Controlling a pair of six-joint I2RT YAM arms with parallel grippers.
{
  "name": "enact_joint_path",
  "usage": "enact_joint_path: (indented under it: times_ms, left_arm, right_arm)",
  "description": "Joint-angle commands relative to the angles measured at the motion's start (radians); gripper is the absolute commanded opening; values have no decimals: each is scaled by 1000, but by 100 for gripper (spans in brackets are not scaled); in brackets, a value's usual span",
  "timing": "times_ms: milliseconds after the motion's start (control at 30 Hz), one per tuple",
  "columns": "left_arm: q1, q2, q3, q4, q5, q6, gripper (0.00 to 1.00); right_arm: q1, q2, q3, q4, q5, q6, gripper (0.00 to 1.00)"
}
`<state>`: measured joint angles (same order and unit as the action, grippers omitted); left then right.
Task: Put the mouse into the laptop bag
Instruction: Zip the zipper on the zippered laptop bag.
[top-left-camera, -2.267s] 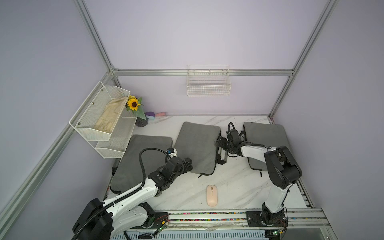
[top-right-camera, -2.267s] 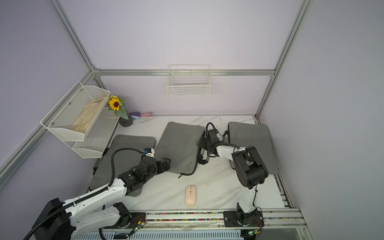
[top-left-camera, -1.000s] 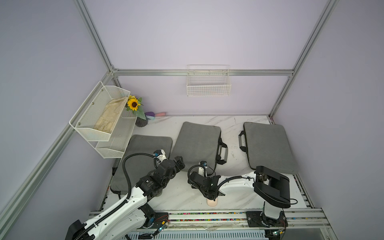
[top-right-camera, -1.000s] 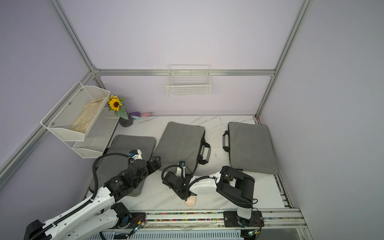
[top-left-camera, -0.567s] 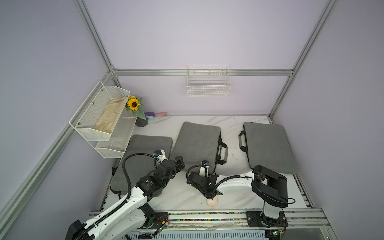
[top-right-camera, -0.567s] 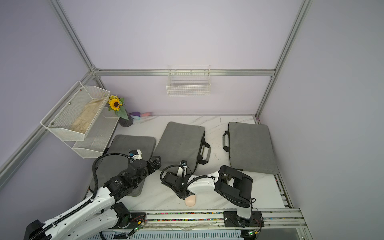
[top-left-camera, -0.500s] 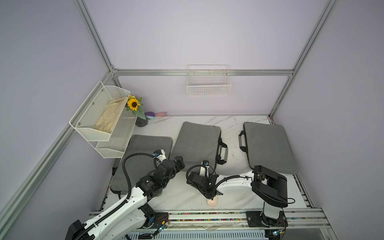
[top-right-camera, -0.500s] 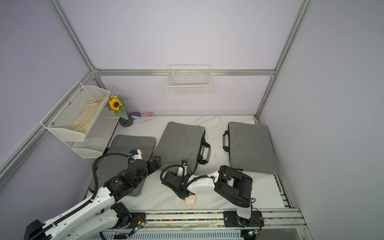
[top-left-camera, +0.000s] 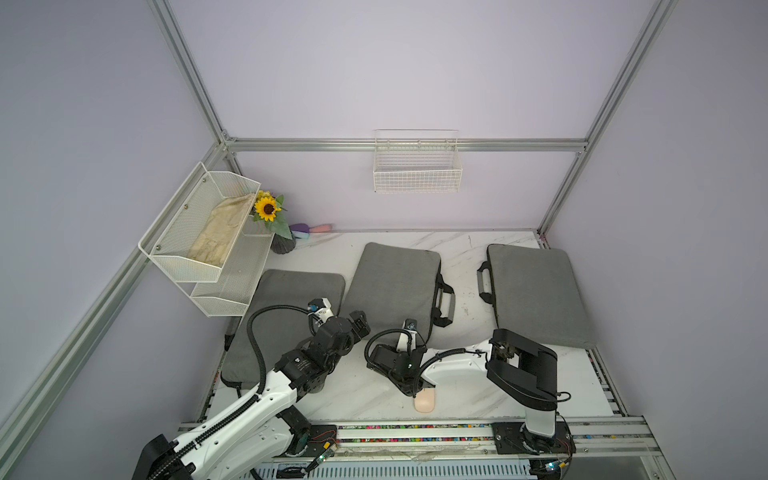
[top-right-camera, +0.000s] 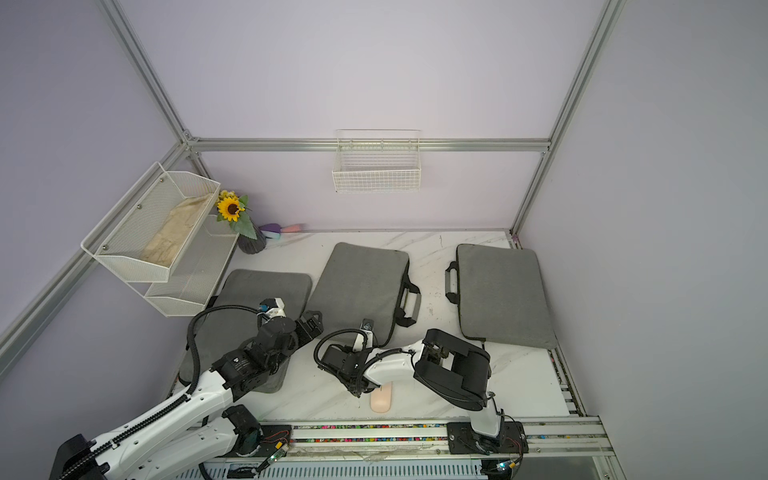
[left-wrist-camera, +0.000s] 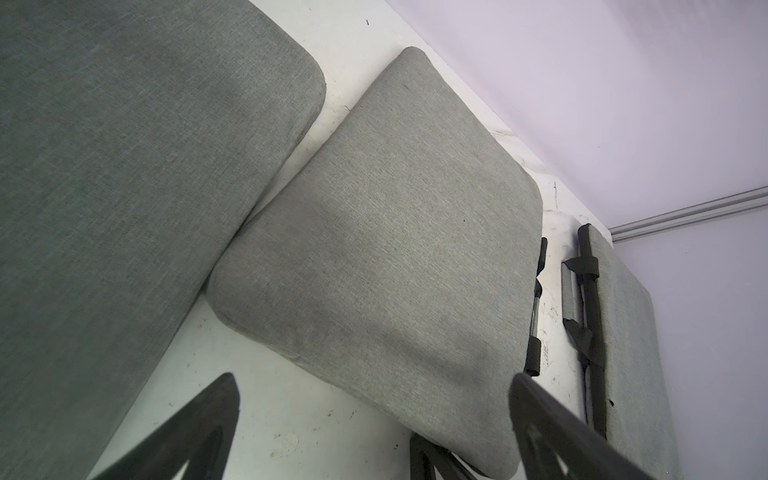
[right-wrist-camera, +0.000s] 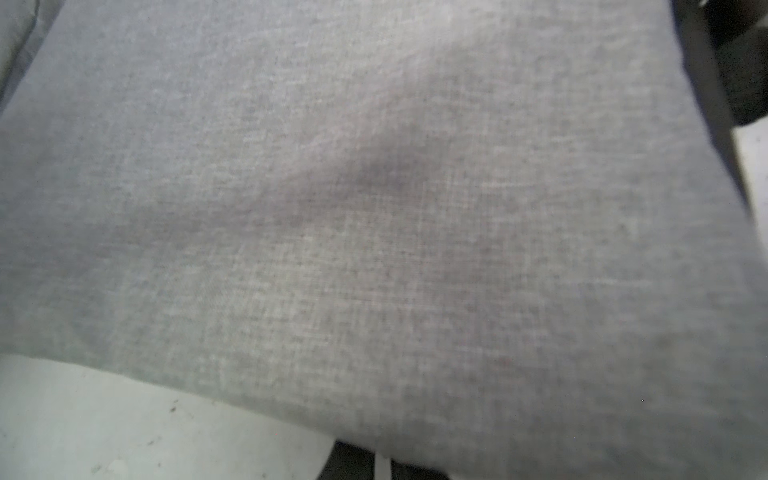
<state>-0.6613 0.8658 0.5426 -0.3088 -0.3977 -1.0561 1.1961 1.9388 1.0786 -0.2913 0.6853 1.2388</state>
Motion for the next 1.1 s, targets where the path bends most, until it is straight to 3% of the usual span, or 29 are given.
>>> enact_joint_path:
  times_ms: [0, 200, 400, 467, 733, 800, 967, 1067]
  left_arm:
    - [6, 13, -14, 59, 28, 3, 100]
    - [6, 75, -54, 108, 169, -160, 100]
    - [6, 166, -173, 312, 276, -330, 100]
    - [6, 203, -193, 389, 285, -338, 100]
    - [5, 340, -143, 420, 329, -350, 98]
    - [6, 362, -144, 451, 320, -345, 90]
    - [6, 419, -101, 430, 289, -317, 40]
    - [8, 450, -39, 350, 241, -291, 25]
  right_arm:
    - [-3, -7, -35, -66, -79, 4, 1]
    - [-2, -109, -108, 75, -155, -117, 0]
    - [-3, -231, -213, 220, -210, -208, 0]
    - [-2, -265, -251, 277, -218, -234, 0]
    - [-2, -305, -291, 394, -294, -317, 0]
    - [0, -307, -304, 422, -307, -329, 0]
    - [9, -330, -311, 423, -323, -328, 0]
    - [13, -358, -308, 372, -320, -330, 0]
